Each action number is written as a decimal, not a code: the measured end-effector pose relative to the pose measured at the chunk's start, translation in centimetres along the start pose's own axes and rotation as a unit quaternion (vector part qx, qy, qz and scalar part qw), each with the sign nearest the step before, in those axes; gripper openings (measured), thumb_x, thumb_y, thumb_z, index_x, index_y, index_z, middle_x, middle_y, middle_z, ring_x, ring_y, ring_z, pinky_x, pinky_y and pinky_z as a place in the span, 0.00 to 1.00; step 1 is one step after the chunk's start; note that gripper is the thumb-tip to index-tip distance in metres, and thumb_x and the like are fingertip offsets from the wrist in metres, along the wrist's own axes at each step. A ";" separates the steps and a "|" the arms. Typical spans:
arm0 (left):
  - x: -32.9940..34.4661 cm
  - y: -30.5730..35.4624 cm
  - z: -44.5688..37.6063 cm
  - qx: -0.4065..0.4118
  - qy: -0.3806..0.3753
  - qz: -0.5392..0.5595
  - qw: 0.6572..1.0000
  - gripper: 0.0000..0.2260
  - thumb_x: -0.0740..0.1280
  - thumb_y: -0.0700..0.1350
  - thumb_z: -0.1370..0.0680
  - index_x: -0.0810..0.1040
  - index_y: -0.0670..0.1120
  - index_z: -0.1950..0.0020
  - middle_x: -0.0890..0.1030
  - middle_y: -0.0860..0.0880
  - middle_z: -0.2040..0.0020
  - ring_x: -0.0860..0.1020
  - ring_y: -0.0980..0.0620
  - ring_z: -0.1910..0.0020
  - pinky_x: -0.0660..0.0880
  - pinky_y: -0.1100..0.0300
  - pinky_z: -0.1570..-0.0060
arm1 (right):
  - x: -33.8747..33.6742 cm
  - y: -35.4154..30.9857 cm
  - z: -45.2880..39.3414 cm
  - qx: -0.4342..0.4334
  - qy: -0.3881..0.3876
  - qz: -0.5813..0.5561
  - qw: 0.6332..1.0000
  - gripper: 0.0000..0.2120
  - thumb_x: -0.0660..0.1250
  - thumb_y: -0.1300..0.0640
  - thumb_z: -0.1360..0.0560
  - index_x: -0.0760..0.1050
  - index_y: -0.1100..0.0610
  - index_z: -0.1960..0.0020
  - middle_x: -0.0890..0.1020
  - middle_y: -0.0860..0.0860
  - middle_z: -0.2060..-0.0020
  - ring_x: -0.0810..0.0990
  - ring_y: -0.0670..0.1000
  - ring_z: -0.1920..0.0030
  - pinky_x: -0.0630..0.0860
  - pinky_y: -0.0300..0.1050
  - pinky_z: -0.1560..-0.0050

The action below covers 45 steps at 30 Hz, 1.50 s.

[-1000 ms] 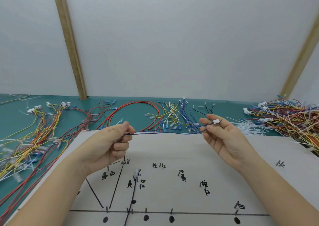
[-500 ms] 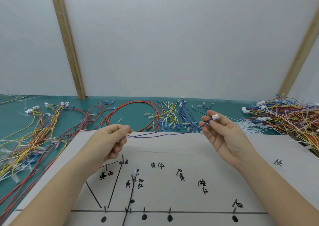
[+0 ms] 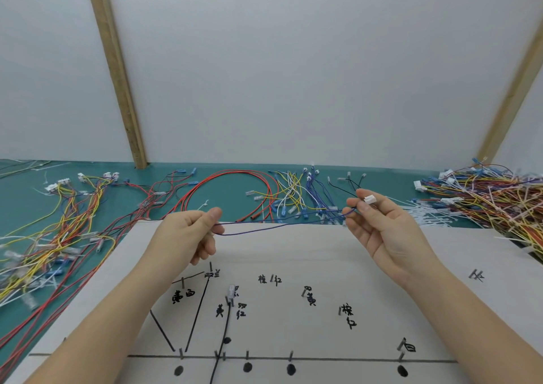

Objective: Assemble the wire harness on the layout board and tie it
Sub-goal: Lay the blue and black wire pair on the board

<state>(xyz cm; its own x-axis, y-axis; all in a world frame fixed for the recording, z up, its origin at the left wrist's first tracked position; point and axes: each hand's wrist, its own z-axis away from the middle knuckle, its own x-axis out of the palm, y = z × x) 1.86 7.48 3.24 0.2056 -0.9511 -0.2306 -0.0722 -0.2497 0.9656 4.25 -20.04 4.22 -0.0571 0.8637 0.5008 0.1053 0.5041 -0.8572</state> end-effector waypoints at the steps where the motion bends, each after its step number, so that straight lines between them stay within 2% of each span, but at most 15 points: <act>1: 0.0 0.0 0.0 0.004 0.009 -0.007 1.000 0.16 0.61 0.48 0.22 0.76 0.41 0.65 0.72 0.50 0.81 0.67 0.58 0.83 0.63 0.68 0.83 | 0.1 0.1 0.1 -0.001 -0.002 0.003 1.000 0.09 0.58 0.68 0.23 0.75 0.59 0.52 0.84 0.50 0.67 0.82 0.45 0.67 0.79 0.35 0.65; 6: 0.0 -0.2 -0.2 0.013 0.043 0.001 0.999 0.17 0.60 0.51 0.22 0.72 0.43 0.67 0.72 0.50 0.72 0.71 0.59 0.76 0.69 0.64 0.75 | 0.4 0.2 0.2 -0.003 -0.006 0.015 1.000 0.09 0.59 0.68 0.24 0.75 0.58 0.52 0.84 0.50 0.66 0.83 0.45 0.66 0.79 0.35 0.65; 10: 0.1 0.1 0.0 -0.047 0.011 0.116 0.992 0.16 0.60 0.50 0.22 0.72 0.43 0.66 0.75 0.51 0.68 0.76 0.56 0.74 0.72 0.66 0.77 | 0.3 0.1 0.2 0.003 -0.002 0.017 1.000 0.08 0.60 0.67 0.24 0.75 0.59 0.52 0.84 0.50 0.67 0.82 0.45 0.68 0.80 0.36 0.65; 12: 0.1 -0.1 -0.1 -0.027 0.009 0.038 0.999 0.12 0.62 0.46 0.22 0.74 0.45 0.64 0.76 0.50 0.64 0.76 0.56 0.71 0.72 0.64 0.73 | 0.2 0.0 0.2 0.007 0.001 0.011 1.000 0.07 0.60 0.68 0.24 0.75 0.59 0.52 0.84 0.50 0.67 0.82 0.45 0.68 0.79 0.35 0.66; 15: 0.2 -0.3 0.3 0.102 0.020 -0.188 0.977 0.06 0.66 0.45 0.24 0.76 0.54 0.60 0.78 0.58 0.59 0.75 0.60 0.59 0.69 0.67 0.60 | 0.1 -0.1 0.1 0.009 0.003 0.009 1.000 0.07 0.60 0.69 0.24 0.75 0.60 0.52 0.84 0.50 0.67 0.82 0.45 0.69 0.79 0.35 0.67; 17: 0.6 -0.1 0.8 0.190 -0.024 -0.214 0.958 0.03 0.68 0.49 0.25 0.77 0.59 0.57 0.77 0.62 0.54 0.72 0.69 0.51 0.64 0.77 0.55 | 0.2 0.0 0.2 0.012 0.001 0.012 1.000 0.07 0.61 0.69 0.25 0.75 0.60 0.52 0.84 0.50 0.67 0.83 0.45 0.68 0.78 0.34 0.68; 20: 1.3 -0.1 1.3 0.227 -0.147 -0.227 0.936 0.04 0.70 0.54 0.28 0.79 0.58 0.56 0.77 0.64 0.51 0.69 0.71 0.46 0.59 0.82 0.51 | 0.3 0.1 0.2 0.015 -0.007 0.009 1.000 0.07 0.61 0.69 0.25 0.75 0.60 0.52 0.84 0.51 0.67 0.83 0.45 0.68 0.78 0.34 0.68; 23: 1.7 -0.8 1.2 0.233 -0.227 -0.320 0.890 0.02 0.69 0.46 0.26 0.80 0.51 0.55 0.77 0.60 0.51 0.71 0.67 0.50 0.62 0.80 0.51 | 0.2 0.1 0.2 0.016 -0.012 0.008 1.000 0.07 0.61 0.68 0.25 0.75 0.60 0.52 0.84 0.51 0.67 0.83 0.46 0.68 0.78 0.35 0.68; 26: 1.6 -0.9 1.1 0.173 -0.175 -0.282 0.927 0.06 0.64 0.44 0.23 0.78 0.52 0.57 0.80 0.59 0.56 0.75 0.65 0.56 0.68 0.74 0.53 | 0.1 0.0 0.1 0.015 -0.011 0.011 1.000 0.07 0.60 0.67 0.24 0.75 0.59 0.52 0.84 0.50 0.67 0.82 0.46 0.68 0.80 0.37 0.66; 28: 1.5 -0.9 1.0 0.140 -0.147 -0.246 0.948 0.08 0.61 0.43 0.22 0.76 0.54 0.59 0.81 0.54 0.58 0.77 0.59 0.56 0.71 0.66 0.52 | 0.0 -0.1 0.1 0.016 -0.009 0.017 1.000 0.07 0.61 0.66 0.24 0.76 0.58 0.53 0.84 0.50 0.67 0.82 0.46 0.68 0.80 0.38 0.66; 31: 1.5 -0.8 1.1 0.142 -0.165 -0.286 0.933 0.11 0.62 0.42 0.22 0.73 0.57 0.60 0.78 0.54 0.63 0.73 0.64 0.66 0.68 0.72 0.63 | 0.0 -0.1 0.0 0.016 -0.003 0.013 1.000 0.07 0.60 0.66 0.24 0.76 0.57 0.53 0.83 0.49 0.67 0.82 0.46 0.68 0.81 0.40 0.65; 34: 1.6 -0.8 1.0 0.159 -0.187 -0.337 0.909 0.12 0.64 0.43 0.23 0.72 0.59 0.62 0.75 0.57 0.65 0.71 0.65 0.66 0.66 0.73 0.65 | -0.1 -0.2 -0.1 0.008 0.013 -0.010 1.000 0.08 0.60 0.67 0.24 0.75 0.58 0.52 0.83 0.49 0.68 0.82 0.46 0.69 0.80 0.38 0.66; 40: 1.5 -0.8 0.9 0.101 -0.167 -0.257 0.947 0.12 0.59 0.42 0.21 0.75 0.55 0.61 0.76 0.58 0.73 0.71 0.57 0.70 0.69 0.63 0.63 | -0.4 -0.4 -0.3 -0.002 0.032 -0.016 0.999 0.09 0.60 0.68 0.24 0.76 0.58 0.52 0.84 0.49 0.68 0.81 0.44 0.69 0.78 0.35 0.68; 43: 1.5 -0.9 0.9 0.109 -0.164 -0.260 0.945 0.12 0.61 0.43 0.22 0.76 0.56 0.62 0.76 0.56 0.70 0.70 0.61 0.71 0.66 0.69 0.66 | -0.3 -0.3 -0.3 -0.005 0.028 -0.016 0.999 0.09 0.60 0.69 0.24 0.75 0.58 0.52 0.84 0.50 0.68 0.81 0.44 0.69 0.78 0.34 0.68; 45: 1.6 -0.9 1.0 0.130 -0.180 -0.292 0.930 0.08 0.64 0.46 0.24 0.76 0.58 0.61 0.77 0.56 0.63 0.72 0.63 0.66 0.67 0.72 0.63 | -0.2 -0.3 -0.3 -0.004 0.023 -0.017 1.000 0.09 0.59 0.70 0.24 0.75 0.59 0.52 0.84 0.50 0.68 0.82 0.44 0.69 0.78 0.34 0.68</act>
<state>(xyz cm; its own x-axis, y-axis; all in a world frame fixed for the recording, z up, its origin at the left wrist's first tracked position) 1.27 5.99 1.83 -0.0532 -0.6266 -0.7775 -0.2931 -0.7345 0.6120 4.50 -20.38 4.37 -0.0149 0.8454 0.5340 0.1127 0.5321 -0.8392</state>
